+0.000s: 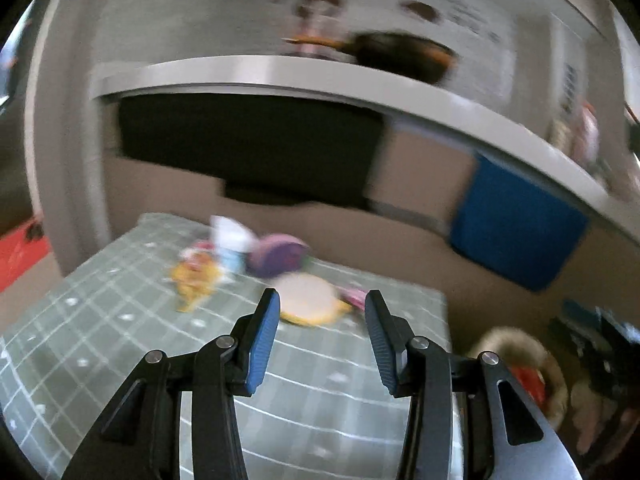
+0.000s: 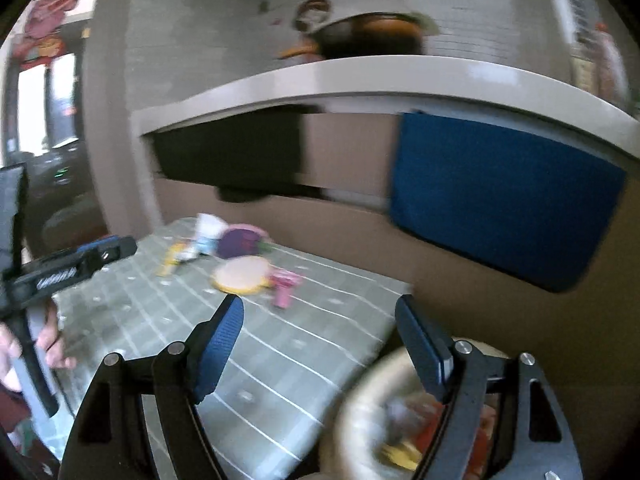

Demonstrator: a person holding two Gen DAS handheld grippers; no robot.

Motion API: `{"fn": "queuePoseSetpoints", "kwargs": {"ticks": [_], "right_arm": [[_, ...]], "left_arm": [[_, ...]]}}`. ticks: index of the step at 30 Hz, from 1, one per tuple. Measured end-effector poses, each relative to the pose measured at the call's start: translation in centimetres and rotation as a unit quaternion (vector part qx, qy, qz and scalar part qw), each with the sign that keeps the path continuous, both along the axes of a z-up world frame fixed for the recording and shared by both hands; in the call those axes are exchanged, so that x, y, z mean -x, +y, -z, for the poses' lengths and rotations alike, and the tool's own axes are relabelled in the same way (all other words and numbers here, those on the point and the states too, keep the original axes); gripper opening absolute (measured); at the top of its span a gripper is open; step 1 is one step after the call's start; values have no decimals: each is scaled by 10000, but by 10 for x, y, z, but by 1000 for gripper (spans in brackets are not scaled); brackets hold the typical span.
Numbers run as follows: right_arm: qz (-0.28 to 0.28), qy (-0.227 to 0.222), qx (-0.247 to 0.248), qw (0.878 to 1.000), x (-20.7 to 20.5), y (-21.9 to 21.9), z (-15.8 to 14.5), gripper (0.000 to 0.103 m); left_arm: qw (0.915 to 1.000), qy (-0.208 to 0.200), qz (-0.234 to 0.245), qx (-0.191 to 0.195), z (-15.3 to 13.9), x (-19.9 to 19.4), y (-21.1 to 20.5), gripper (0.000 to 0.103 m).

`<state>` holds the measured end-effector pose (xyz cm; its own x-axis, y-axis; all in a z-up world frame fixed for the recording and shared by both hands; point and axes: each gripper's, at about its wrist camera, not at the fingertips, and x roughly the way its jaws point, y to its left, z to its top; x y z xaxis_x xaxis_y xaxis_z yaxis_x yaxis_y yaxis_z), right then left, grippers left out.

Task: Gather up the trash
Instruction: 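Move both open tools back over the remaining trash on the table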

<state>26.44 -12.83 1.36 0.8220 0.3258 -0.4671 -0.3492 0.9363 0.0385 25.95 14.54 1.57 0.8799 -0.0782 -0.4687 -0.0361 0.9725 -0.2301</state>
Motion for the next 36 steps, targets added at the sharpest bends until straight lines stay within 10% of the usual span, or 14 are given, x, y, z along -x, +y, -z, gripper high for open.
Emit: {"fn": "queuePoseSetpoints", "kwargs": {"ticks": [10, 29, 36], "right_arm": [[-412, 127, -66, 9990, -75, 74, 11, 76], [-569, 1253, -250, 9902, -157, 81, 74, 76], [-812, 1286, -186, 9882, -170, 108, 73, 76]], "left_arm": [[9867, 314, -1254, 982, 49, -59, 127, 51], [9747, 1497, -1439, 828, 143, -206, 116, 52], [9741, 1841, -1124, 678, 144, -185, 120, 12]]}}
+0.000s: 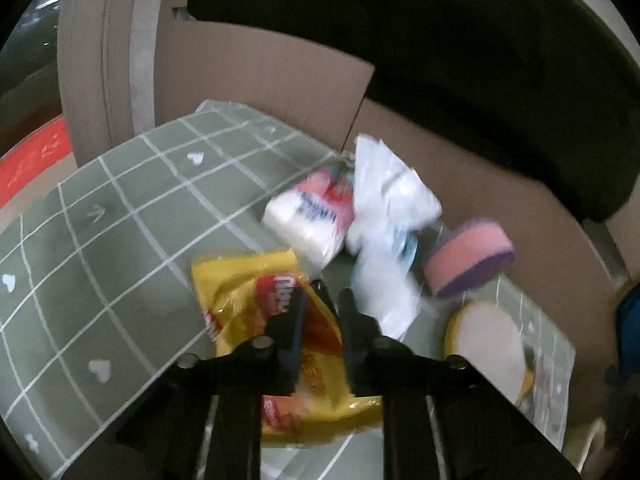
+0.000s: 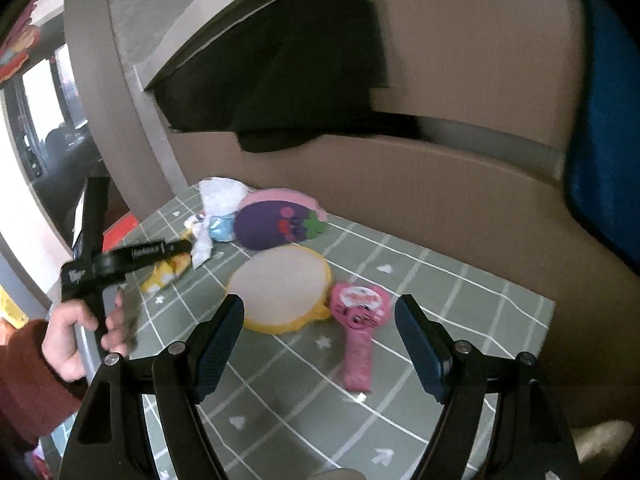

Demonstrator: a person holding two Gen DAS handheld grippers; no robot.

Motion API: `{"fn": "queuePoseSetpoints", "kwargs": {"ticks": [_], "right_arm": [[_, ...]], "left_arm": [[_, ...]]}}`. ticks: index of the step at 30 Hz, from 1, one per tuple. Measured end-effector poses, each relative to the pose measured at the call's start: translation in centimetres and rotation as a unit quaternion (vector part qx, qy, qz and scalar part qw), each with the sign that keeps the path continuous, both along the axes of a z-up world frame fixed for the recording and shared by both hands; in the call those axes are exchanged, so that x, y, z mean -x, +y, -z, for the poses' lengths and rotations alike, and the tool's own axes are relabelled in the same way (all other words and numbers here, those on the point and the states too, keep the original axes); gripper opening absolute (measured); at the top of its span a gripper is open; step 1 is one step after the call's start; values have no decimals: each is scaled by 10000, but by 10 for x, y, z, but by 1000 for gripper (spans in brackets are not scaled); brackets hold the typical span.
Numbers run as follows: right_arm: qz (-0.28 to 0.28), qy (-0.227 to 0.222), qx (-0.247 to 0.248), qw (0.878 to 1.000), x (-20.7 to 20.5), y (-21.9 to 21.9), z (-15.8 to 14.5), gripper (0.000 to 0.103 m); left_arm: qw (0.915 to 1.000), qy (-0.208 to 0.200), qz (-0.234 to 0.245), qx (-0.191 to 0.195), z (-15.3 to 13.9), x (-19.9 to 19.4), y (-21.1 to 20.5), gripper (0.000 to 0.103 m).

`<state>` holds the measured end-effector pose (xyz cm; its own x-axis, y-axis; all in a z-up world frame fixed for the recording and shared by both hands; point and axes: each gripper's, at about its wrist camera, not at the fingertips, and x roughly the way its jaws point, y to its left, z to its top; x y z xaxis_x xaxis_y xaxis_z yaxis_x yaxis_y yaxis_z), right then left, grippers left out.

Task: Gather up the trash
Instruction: 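Move both open tools back over the remaining trash on the table, then grasp the white plastic bag with the right tool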

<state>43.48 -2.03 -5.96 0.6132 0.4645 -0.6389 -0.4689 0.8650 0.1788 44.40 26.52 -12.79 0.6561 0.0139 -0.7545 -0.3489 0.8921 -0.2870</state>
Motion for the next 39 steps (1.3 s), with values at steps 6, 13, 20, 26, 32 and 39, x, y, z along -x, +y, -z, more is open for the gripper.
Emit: {"fn": "queuePoseSetpoints", "kwargs": {"ticks": [6, 13, 20, 26, 32, 39], "right_arm": [[-376, -238, 174, 9989, -8, 42, -11, 76], [-847, -324, 140, 9958, -28, 108, -12, 61], [-1282, -315, 350, 9906, -45, 177, 7, 57], [-1028, -5, 554, 9932, -83, 209, 37, 57], [-1124, -85, 1075, 9878, -92, 229, 48, 56], [-1295, 284, 1361, 9818, -91, 219, 54, 33]], "left_arm": [[9995, 84, 227, 216, -5, 41, 6, 11], [9980, -420, 419, 198, -27, 80, 16, 12], [9955, -738, 148, 571, -33, 93, 46, 31], [9946, -814, -93, 637, -33, 94, 61, 38], [9955, -769, -145, 526, -29, 86, 62, 40], [9960, -743, -156, 469, -28, 70, 53, 41]]}}
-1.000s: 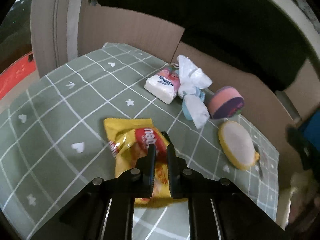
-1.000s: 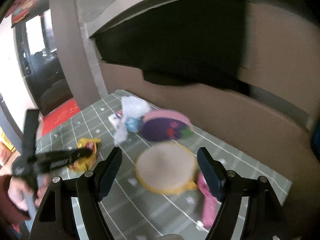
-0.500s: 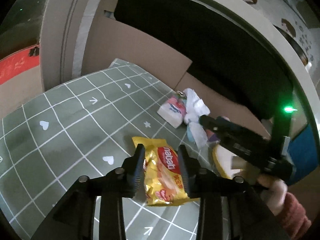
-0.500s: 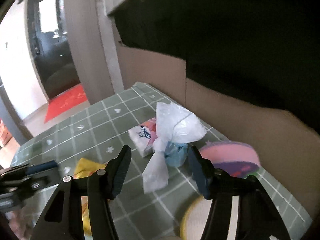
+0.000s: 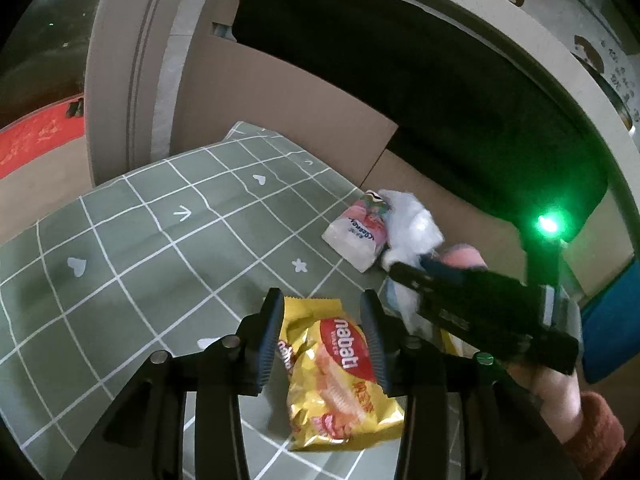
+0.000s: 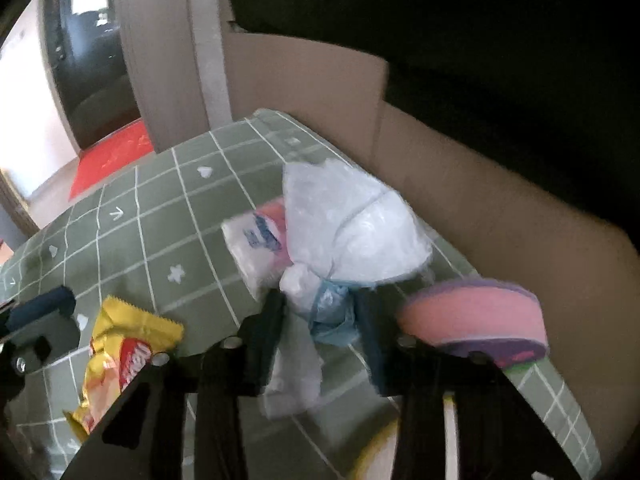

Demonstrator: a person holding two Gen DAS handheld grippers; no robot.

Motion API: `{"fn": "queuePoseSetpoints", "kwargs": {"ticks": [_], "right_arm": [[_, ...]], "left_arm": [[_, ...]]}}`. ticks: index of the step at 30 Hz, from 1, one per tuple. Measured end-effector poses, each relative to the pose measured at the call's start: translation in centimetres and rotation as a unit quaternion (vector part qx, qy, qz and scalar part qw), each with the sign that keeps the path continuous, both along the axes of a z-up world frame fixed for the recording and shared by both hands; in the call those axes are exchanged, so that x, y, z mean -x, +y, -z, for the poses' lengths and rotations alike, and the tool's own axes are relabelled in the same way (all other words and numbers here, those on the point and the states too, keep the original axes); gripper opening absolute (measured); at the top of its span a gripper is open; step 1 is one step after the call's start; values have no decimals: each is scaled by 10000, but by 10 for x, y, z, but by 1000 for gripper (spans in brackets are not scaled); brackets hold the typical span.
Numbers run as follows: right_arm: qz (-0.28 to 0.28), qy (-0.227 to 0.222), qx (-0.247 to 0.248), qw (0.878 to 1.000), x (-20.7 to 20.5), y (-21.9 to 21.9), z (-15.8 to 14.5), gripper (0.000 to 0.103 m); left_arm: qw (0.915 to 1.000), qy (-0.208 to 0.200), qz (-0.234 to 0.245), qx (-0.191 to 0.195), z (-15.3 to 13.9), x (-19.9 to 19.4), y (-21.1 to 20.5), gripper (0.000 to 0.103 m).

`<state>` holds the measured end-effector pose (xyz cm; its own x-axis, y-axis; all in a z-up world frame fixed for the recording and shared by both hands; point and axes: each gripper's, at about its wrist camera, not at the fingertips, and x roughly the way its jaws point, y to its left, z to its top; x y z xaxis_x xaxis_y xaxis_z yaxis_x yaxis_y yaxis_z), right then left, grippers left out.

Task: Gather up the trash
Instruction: 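Grasp the white plastic bag with the right tool, then grasp the pink-purple sponge with the left tool while the right tool holds the white bag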

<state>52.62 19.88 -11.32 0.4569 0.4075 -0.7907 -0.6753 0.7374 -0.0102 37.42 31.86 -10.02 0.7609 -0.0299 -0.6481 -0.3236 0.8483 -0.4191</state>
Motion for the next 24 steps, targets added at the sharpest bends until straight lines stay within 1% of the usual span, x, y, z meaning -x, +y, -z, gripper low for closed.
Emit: {"fn": "queuePoseSetpoints", "kwargs": {"ticks": [4, 6, 7, 11, 14, 16, 18, 21, 24], "right_arm": [[165, 400, -312, 9986, 4, -41, -4, 31], [218, 760, -576, 9952, 11, -67, -9, 30], [209, 847, -656, 9940, 18, -80, -13, 30], [205, 822, -758, 9935, 47, -122, -31, 30], [368, 597, -929, 9932, 63, -155, -49, 30], [559, 292, -1107, 9918, 70, -180, -67, 30], [779, -58, -1193, 9898, 73, -197, -82, 30], [1025, -335, -1360, 9848, 75, -222, -100, 30], [1207, -464, -1486, 9804, 74, -243, -108, 30]], "left_arm": [[10000, -4, 31, -87, 0, -3, -6, 42], [9999, 12, 72, -114, 1, -4, -10, 42], [9999, 16, 96, -134, 1, -5, -13, 42], [9995, -13, 243, -220, 1, -12, -27, 42], [9984, -42, 488, -290, 0, -20, -44, 42], [9970, -47, 709, -320, 1, -26, -58, 42], [9949, -54, 948, -349, 2, -33, -72, 42], [9891, -79, 1404, -448, 2, -45, -103, 42], [9812, -37, 1873, -460, 1, -64, -131, 42]]}}
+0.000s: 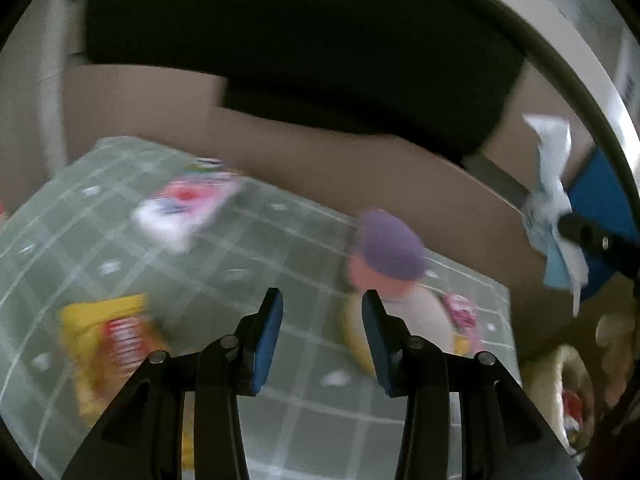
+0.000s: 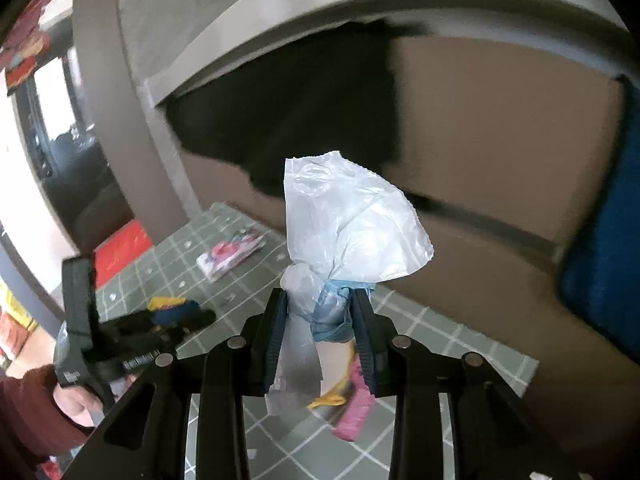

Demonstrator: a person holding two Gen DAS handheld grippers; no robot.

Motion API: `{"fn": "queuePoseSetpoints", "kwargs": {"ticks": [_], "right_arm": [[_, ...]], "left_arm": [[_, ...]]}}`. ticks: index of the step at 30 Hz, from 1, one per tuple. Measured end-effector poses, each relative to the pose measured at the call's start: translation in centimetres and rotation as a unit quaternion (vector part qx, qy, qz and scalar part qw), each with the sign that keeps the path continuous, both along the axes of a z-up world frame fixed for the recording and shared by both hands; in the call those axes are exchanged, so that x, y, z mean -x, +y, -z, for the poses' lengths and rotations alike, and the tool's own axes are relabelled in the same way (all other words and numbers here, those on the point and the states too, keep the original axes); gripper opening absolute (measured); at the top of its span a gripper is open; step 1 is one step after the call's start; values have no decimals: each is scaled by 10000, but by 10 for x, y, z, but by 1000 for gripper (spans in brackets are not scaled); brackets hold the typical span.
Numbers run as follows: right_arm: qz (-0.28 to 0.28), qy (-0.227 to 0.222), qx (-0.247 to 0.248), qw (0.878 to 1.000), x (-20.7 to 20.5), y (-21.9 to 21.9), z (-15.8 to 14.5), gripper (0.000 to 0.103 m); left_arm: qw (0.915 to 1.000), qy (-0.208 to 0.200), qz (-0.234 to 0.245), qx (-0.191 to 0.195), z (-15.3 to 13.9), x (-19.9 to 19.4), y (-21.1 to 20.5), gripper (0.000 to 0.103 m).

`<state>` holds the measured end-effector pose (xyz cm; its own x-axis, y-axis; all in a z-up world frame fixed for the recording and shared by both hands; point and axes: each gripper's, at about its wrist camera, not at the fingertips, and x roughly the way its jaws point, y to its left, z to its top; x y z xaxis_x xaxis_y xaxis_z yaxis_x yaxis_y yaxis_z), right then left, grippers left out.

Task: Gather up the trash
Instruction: 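Grasp the pink-purple sponge with the left tool while the right tool holds the white bag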

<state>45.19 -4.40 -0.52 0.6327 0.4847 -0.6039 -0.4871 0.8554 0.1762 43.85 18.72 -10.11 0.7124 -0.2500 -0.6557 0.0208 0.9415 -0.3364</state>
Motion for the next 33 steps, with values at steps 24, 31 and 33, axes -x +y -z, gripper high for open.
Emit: {"fn": "queuePoseSetpoints", "kwargs": {"ticks": [24, 31, 33], "right_arm": [[573, 250, -488, 9969, 3, -79, 24, 30], [525, 99, -405, 9977, 19, -66, 17, 30], [499, 26, -395, 9980, 30, -62, 13, 30]], "left_arm": [[9844, 987, -750, 1248, 26, -89, -55, 43], [9969, 152, -743, 198, -26, -31, -68, 35], [9975, -29, -707, -58, -42, -8, -71, 34]]}}
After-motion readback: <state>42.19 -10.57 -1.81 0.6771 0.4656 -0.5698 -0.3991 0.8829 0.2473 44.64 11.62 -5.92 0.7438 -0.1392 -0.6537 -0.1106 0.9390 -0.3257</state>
